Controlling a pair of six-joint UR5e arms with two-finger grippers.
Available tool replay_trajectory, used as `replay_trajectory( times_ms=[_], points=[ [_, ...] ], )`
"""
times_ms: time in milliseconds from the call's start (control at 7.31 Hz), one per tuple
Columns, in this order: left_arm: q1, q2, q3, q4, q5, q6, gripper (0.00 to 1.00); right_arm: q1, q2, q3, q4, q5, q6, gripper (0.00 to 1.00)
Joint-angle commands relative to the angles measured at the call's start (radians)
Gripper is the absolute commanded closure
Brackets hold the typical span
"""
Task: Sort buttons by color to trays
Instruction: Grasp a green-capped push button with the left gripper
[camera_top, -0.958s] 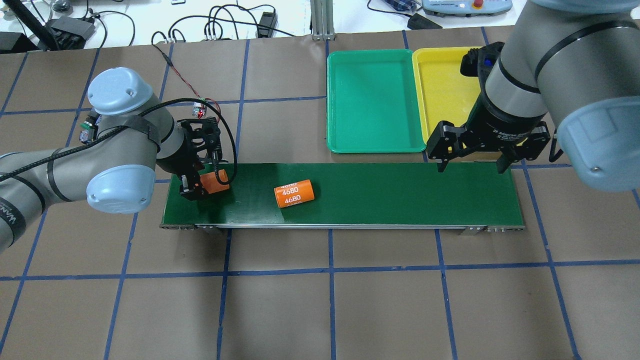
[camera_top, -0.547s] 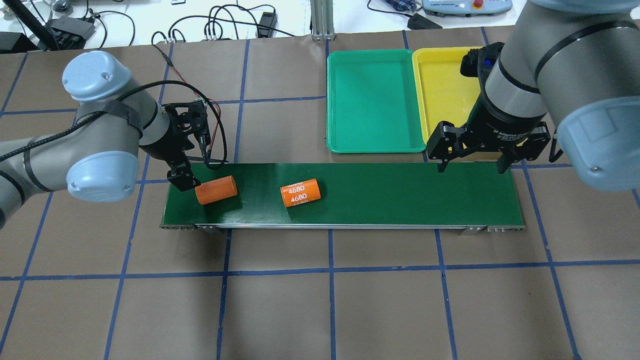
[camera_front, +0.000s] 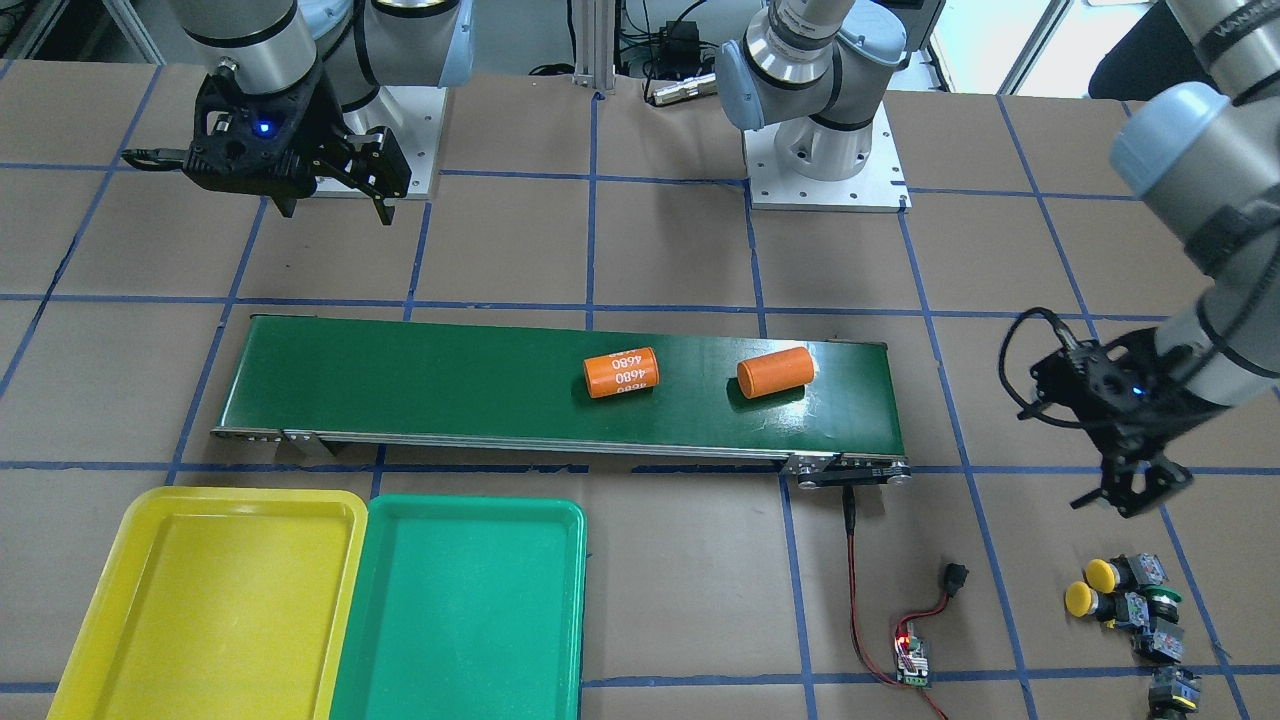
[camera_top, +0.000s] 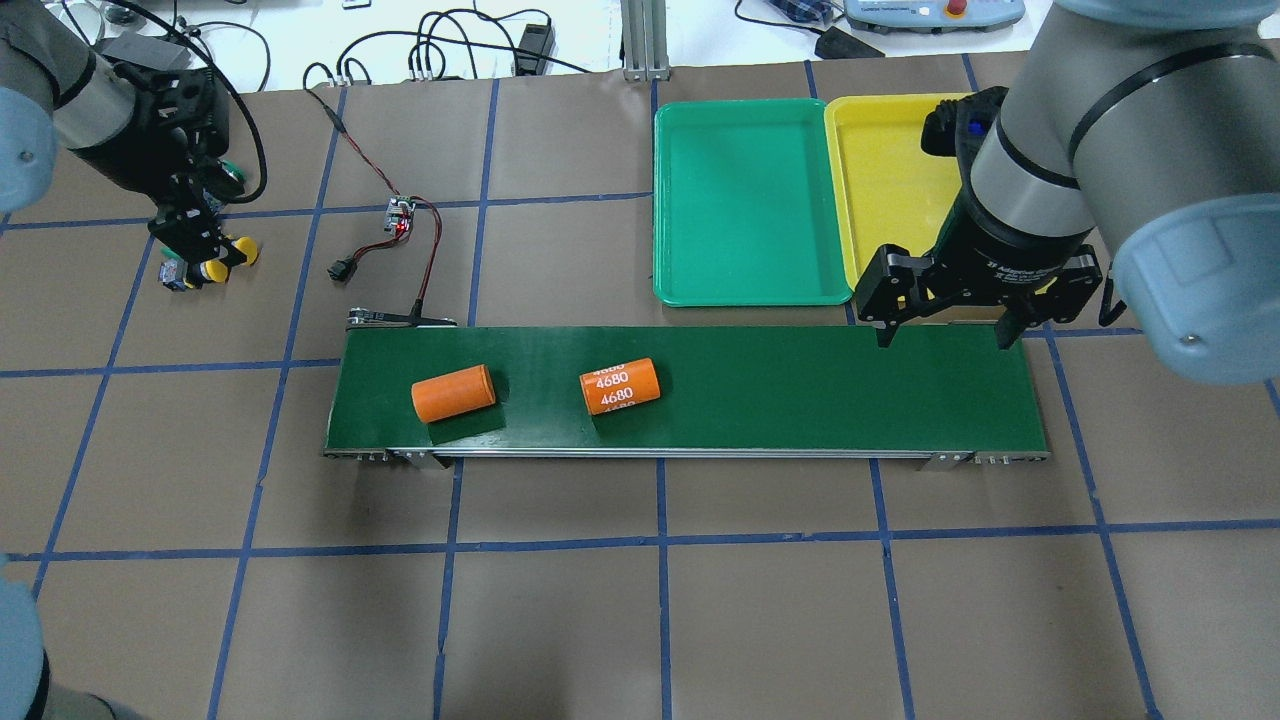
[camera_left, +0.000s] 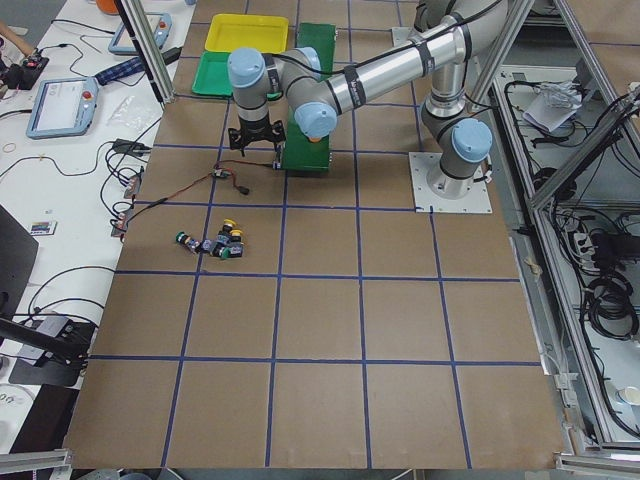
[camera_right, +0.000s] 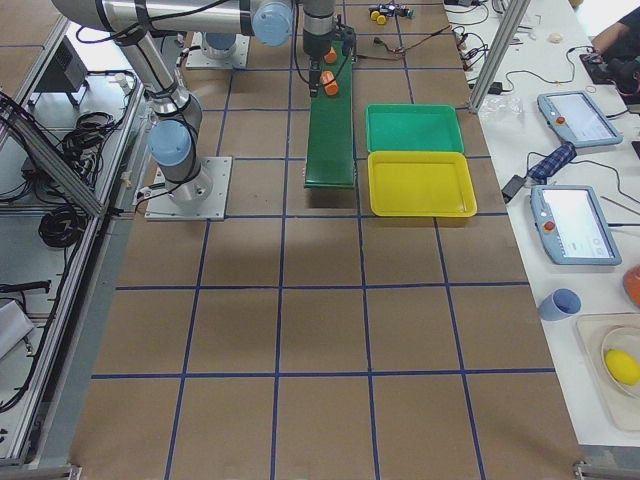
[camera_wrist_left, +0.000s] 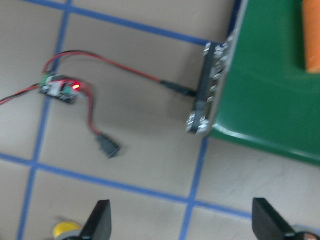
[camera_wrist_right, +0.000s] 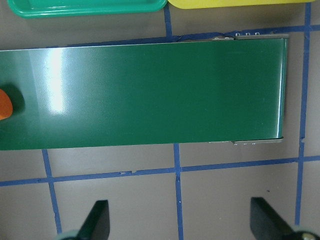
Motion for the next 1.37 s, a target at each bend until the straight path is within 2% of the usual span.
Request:
replay_trajectory(
  times_ms=[0, 274, 547, 821, 958, 1095, 1232],
  points=[
    [0.114, -0.183, 0.184, -0.006, -0.008, -0.142, 0.0, 0.0, -0.001, 0.0, 0.0, 0.006, -0.001, 0.0],
    [0.124, -0.343, 0.357, 0.008, -0.004, -0.452, 0.0, 0.0, -0.001, 0.0, 0.002, 0.006, 0.001, 0.0],
    [0.123, -0.512, 0.471, 0.086, 0.001, -0.685, 0.0, 0.0, -0.003, 0.0, 0.0, 0.006, 0.001, 0.0],
    [0.115, -0.61, 0.55, 0.113, -0.002, -0.812, 0.0, 0.0, 0.0, 0.0, 0.005, 0.003, 0.001, 0.0],
    [0.103, -0.624, 0.564, 0.102, 0.001, -0.902, 0.0, 0.0, 0.0, 0.0, 0.005, -0.003, -0.001, 0.0],
    [0.097, -0.64, 0.559, 0.108, 0.001, -0.904, 0.0, 0.0, -0.001, 0.0, 0.005, 0.001, 0.001, 0.0],
    [0.097, -0.646, 0.564, 0.11, -0.001, -0.903, 0.17, 0.0, 0.0, 0.0, 0.008, -0.003, -0.001, 0.0]
  ],
)
